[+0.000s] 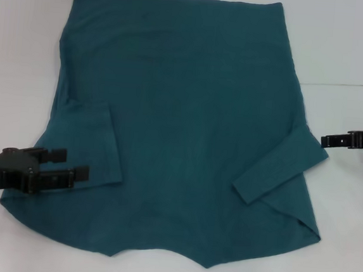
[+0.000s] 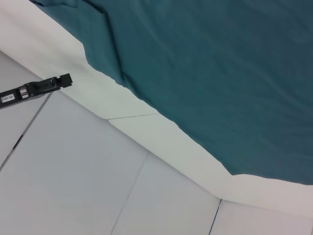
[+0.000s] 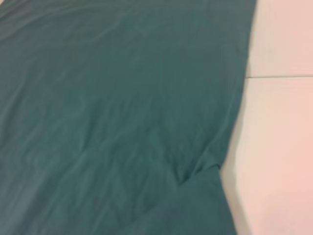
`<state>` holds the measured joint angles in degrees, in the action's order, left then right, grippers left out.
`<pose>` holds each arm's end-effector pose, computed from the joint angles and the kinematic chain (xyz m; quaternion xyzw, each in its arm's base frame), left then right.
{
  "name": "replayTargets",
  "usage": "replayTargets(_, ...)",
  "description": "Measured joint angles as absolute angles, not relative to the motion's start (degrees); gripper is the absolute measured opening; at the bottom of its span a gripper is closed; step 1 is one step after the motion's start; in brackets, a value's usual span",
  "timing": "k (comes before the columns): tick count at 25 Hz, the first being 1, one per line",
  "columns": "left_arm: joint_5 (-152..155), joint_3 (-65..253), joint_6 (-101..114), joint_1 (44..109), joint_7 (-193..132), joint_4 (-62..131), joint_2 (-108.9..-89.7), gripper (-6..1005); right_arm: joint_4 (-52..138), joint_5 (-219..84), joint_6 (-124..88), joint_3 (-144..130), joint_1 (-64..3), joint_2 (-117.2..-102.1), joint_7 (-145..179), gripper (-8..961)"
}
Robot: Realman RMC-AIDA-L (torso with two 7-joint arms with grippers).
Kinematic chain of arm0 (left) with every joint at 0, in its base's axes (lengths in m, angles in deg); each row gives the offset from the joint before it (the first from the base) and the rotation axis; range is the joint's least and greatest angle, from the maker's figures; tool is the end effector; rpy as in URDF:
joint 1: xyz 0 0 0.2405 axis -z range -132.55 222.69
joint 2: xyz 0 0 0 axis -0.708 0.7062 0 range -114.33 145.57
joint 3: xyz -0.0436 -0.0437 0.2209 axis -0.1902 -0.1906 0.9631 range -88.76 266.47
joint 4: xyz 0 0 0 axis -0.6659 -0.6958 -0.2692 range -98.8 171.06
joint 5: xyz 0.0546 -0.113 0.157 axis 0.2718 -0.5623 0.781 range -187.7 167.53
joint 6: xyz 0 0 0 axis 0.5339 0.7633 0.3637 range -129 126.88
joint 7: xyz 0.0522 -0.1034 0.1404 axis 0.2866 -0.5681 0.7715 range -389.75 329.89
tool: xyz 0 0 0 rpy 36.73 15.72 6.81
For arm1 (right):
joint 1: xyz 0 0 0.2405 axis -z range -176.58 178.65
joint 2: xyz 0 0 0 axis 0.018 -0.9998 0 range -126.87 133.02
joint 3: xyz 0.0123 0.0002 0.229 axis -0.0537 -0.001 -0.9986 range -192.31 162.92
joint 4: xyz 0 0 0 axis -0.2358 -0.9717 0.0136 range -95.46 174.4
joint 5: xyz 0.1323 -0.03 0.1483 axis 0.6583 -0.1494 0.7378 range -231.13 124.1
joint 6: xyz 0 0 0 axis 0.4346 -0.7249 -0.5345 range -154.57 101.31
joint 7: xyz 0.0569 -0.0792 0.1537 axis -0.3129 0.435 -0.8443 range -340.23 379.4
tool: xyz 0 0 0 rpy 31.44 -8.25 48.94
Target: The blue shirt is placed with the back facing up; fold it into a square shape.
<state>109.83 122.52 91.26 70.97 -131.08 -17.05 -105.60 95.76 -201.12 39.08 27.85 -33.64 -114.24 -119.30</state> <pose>-0.2382 0.3235 0.0208 -0.8921 -0.3526 -0.2315 0.1620 0.2885 0.4039 0.0574 -0.7760 0.5212 0.0349 0.3535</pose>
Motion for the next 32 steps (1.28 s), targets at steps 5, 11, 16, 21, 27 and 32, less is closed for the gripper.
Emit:
replayTargets(5,109.9,122.6,91.3,70.8,-130.4,-17.0,-105.8,859,92.8,-200.1,34.3,27.7,-33.0,-114.71,-117.9,772)
replayTargets(11,110.1,122.6,90.9,70.6,-130.4,-17.0,-105.92,859,89.8,-198.7,30.2,27.9,-33.0,-114.89,-116.2,736)
replayTargets(16,110.1,122.6,90.8,70.6,-130.4,-17.0,-106.0,859,88.6,-198.3,27.3,28.2,-33.4,-115.43,-115.4,706)
replayTargets(21,110.2,123.6,91.7,70.6,-129.9,-17.0,-105.81,859,86.3,-198.5,25.3,28.5,-33.9,-115.51,-115.1,676)
replayTargets(27,114.3,124.8,93.6,72.2,-130.3,-16.4,-105.38,859,84.5,-198.6,23.7,28.9,-34.5,-115.48,-115.1,641)
replayTargets(32,115.7,124.9,93.3,73.1,-130.4,-15.6,-105.47,860,83.1,-198.7,22.1,29.2,-34.9,-115.52,-115.0,629)
